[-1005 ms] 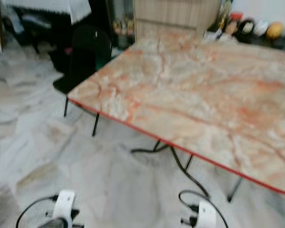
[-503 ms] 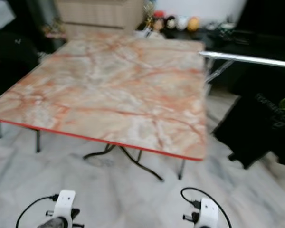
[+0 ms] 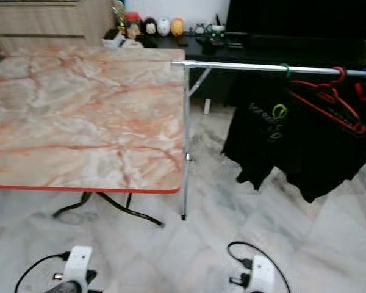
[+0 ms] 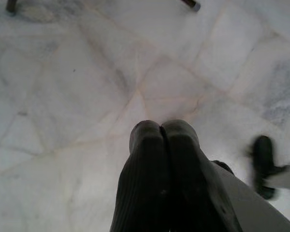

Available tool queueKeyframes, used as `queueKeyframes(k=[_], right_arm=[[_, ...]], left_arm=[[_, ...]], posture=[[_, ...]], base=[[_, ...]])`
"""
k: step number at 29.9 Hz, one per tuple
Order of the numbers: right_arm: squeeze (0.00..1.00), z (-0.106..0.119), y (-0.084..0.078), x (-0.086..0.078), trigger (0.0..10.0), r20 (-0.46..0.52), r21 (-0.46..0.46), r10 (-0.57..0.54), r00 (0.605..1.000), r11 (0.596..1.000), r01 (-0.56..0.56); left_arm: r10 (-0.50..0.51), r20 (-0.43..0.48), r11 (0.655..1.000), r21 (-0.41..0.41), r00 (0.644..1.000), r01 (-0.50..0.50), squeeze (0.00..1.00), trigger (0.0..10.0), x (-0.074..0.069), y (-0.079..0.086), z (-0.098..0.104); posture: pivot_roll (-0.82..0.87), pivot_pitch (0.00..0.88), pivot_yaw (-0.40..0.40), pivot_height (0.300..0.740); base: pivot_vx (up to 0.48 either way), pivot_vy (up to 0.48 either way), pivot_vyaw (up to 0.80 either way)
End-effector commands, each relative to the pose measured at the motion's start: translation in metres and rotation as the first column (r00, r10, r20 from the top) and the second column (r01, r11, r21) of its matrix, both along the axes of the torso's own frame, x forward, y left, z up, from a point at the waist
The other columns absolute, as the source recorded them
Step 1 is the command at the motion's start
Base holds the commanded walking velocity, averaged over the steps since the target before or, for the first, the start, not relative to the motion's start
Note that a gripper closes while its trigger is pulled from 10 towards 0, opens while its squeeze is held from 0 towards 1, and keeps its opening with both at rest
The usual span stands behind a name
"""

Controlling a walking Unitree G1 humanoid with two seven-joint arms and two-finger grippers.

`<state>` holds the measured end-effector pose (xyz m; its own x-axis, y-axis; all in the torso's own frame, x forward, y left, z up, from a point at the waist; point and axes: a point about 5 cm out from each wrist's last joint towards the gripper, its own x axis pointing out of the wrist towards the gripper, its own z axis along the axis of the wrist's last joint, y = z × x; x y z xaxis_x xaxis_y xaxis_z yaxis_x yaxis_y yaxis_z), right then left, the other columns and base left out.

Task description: Hang hanger

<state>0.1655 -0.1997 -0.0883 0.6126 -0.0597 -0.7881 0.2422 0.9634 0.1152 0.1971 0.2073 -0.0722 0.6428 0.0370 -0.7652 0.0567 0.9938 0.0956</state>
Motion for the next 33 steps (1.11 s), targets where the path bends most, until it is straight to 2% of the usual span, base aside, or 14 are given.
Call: queueKeyframes(k=[1,13,33], right_arm=[[0.0,0.0003,-0.0069,-0.0021,10.0,-0.002,-0.016,-0.009,1.0,1.0,0.009],[0.0,0.0001,-0.0042,-0.0016,10.0,-0.001,-0.016,-0.01,1.0,1.0,0.01],[0.0,-0.0008,-0.0104,-0.0063,10.0,-0.011,-0.02,-0.02,1.0,1.0,0.02]], left_arm=[[-0.021,-0.01,1.0,0.0,1.0,0.022,0.0,10.0,-0.0011,-0.0054,-0.0017],[-0.022,-0.019,1.0,0.0,1.0,0.022,0.0,10.0,-0.0033,-0.0051,-0.0029],[-0.032,-0.02,0.999,-0.003,0.999,0.032,0.0,10.0,-0.0033,-0.0062,-0.003]], posture=[[0.0,0.043,0.009,0.74],[0.0,0.045,0.01,0.74],[0.0,0.047,0.014,0.74]], base=[[0.0,-0.281,0.0],[0.0,-0.285,0.0],[0.0,-0.284,0.0]])
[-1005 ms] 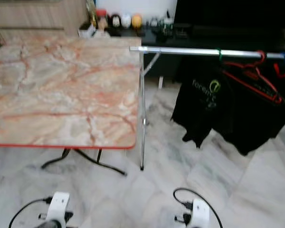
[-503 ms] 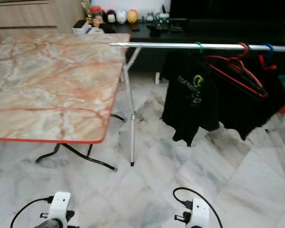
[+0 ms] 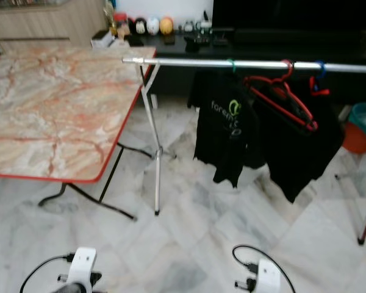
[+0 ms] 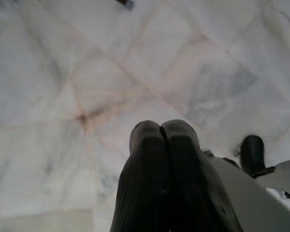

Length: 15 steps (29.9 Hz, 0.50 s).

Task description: Hang hanger

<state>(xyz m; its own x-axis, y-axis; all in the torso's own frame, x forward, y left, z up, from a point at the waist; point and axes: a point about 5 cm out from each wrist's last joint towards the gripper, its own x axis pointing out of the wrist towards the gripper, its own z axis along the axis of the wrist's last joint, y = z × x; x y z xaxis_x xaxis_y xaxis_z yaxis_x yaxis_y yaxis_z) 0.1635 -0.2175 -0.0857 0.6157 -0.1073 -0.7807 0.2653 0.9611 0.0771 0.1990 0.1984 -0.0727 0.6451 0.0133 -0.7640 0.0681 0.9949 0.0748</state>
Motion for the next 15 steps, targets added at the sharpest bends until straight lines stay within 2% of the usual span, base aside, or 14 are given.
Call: queueKeyframes(k=[1,8,15], right_arm=[[0.0,-0.0034,0.0075,-0.0042,10.0,-0.017,0.022,0.005,1.0,1.0,-0.004],[0.0,-0.0033,0.0083,-0.0037,10.0,-0.014,0.022,0.005,1.0,1.0,-0.004],[0.0,-0.0034,0.0091,-0.0036,10.0,-0.014,0.023,0.006,1.0,1.0,-0.006]], left_arm=[[-0.021,-0.022,1.0,0.019,1.0,0.021,0.0,10.0,-0.0051,0.0027,-0.0024],[-0.029,-0.015,0.999,0.013,0.999,0.029,0.0,10.0,-0.0034,0.0019,-0.0015],[-0.021,-0.004,1.0,-0.001,1.0,0.021,0.0,10.0,-0.0011,0.0011,-0.0003]], posture=[[0.0,0.047,0.014,0.74],[0.0,0.047,0.014,0.74],[0.0,0.045,0.013,0.74]], base=[[0.0,-0.285,0.0],[0.0,-0.281,0.0],[0.0,0.0,0.0]])
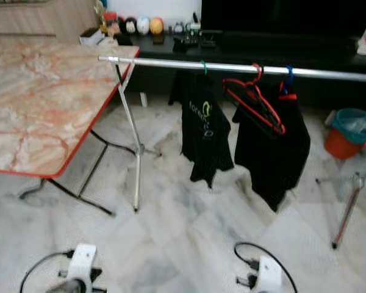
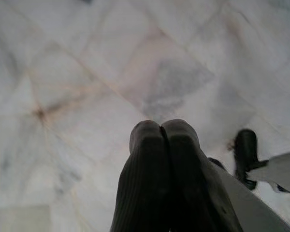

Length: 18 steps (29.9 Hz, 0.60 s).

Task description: Hang hanger

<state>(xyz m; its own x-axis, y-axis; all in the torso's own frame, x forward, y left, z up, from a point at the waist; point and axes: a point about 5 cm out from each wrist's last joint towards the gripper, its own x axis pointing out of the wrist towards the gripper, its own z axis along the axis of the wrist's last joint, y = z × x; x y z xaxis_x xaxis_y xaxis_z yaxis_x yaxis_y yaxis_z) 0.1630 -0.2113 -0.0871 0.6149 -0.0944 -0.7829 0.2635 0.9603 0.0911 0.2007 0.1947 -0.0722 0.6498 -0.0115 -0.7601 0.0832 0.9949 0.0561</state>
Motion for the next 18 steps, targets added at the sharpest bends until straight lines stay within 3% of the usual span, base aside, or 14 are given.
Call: queueKeyframes(k=[1,8,11,18], right_arm=[[0.0,-0.002,0.0029,-0.0032,10.0,-0.014,0.008,0.005,1.0,1.0,-0.005],[0.0,-0.0025,0.0033,-0.0037,10.0,-0.02,0.015,0.001,1.0,1.0,0.0],[0.0,-0.0031,0.0032,-0.0045,10.0,-0.031,0.016,0.005,0.999,1.0,-0.005],[0.0,-0.0017,0.0015,-0.003,10.0,-0.011,0.012,0.0,1.0,1.0,0.0]], left_arm=[[-0.005,-0.01,1.0,0.018,1.0,0.005,0.0,10.0,-0.0027,0.0047,-0.0008],[0.005,-0.008,1.0,-0.001,1.0,-0.005,0.0,10.0,-0.002,0.0046,-0.0004],[0.008,0.0,1.0,-0.001,1.0,-0.008,0.0,10.0,-0.0011,0.005,0.0003],[0.004,0.002,1.0,0.0,1.0,-0.004,0.0,10.0,0.0,0.0044,0.0007]], posture=[[0.0,0.045,0.013,0.74],[0.0,0.043,0.015,0.74],[0.0,0.038,0.015,0.74],[0.0,0.032,0.015,0.74]], base=[[0.0,0.0,0.0],[0.0,0.0,0.0],[0.0,0.0,-0.76],[0.303,0.0,-0.11]])
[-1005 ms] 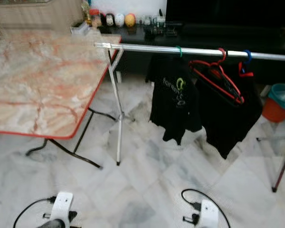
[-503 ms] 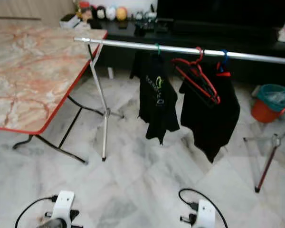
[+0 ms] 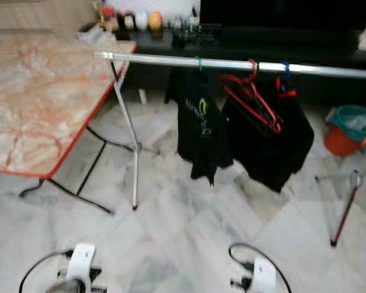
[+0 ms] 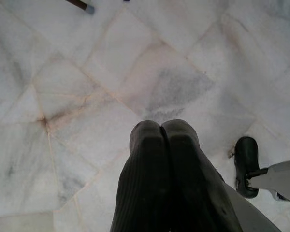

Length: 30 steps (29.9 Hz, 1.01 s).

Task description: Hang hanger

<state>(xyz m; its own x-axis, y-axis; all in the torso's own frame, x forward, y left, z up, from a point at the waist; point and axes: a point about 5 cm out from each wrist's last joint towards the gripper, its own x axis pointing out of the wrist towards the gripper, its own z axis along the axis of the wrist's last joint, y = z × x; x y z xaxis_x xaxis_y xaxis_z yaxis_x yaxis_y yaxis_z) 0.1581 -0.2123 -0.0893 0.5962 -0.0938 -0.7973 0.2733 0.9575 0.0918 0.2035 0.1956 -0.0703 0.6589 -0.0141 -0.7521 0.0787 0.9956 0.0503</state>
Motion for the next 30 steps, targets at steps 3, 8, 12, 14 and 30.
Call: queueKeyframes(k=[3,8,12,14,30], right_arm=[[0.0,0.0004,0.0018,0.0013,10.0,0.008,0.003,0.007,1.0,1.0,-0.007],[0.0,-0.0004,0.0023,0.0004,10.0,-0.005,0.005,0.016,1.0,1.0,-0.016],[0.0,0.0,0.0028,0.001,10.0,0.003,0.002,0.023,1.0,1.0,-0.023],[0.0,0.0,0.0032,0.0011,10.0,0.003,0.001,0.023,1.0,1.0,-0.023],[0.0,-0.001,0.005,-0.0005,10.0,0.001,0.006,0.018,1.0,1.0,-0.018]], left_arm=[[0.0,-0.011,1.0,0.004,1.0,0.0,0.0,10.0,-0.0033,0.0028,-0.0014],[0.0,-0.012,1.0,0.002,1.0,0.0,0.0,10.0,-0.004,0.002,-0.0019],[-0.004,-0.012,1.0,0.004,1.0,0.004,0.0,10.0,-0.0044,0.002,-0.0021],[0.0,-0.012,1.0,0.006,1.0,0.0,0.0,10.0,-0.0044,0.0024,-0.0021],[-0.003,0.025,1.0,0.007,1.0,0.003,0.0,10.0,0.0052,0.0018,0.0035]], posture=[[0.0,0.024,0.012,0.74],[0.0,0.019,0.011,0.74],[0.0,0.017,0.011,0.74],[0.0,0.017,0.011,0.74],[0.0,0.037,0.015,0.74]], base=[[0.354,0.0,0.0],[0.371,0.0,-0.56],[0.378,0.0,-0.38],[0.375,0.0,0.0],[0.375,0.0,0.0]])
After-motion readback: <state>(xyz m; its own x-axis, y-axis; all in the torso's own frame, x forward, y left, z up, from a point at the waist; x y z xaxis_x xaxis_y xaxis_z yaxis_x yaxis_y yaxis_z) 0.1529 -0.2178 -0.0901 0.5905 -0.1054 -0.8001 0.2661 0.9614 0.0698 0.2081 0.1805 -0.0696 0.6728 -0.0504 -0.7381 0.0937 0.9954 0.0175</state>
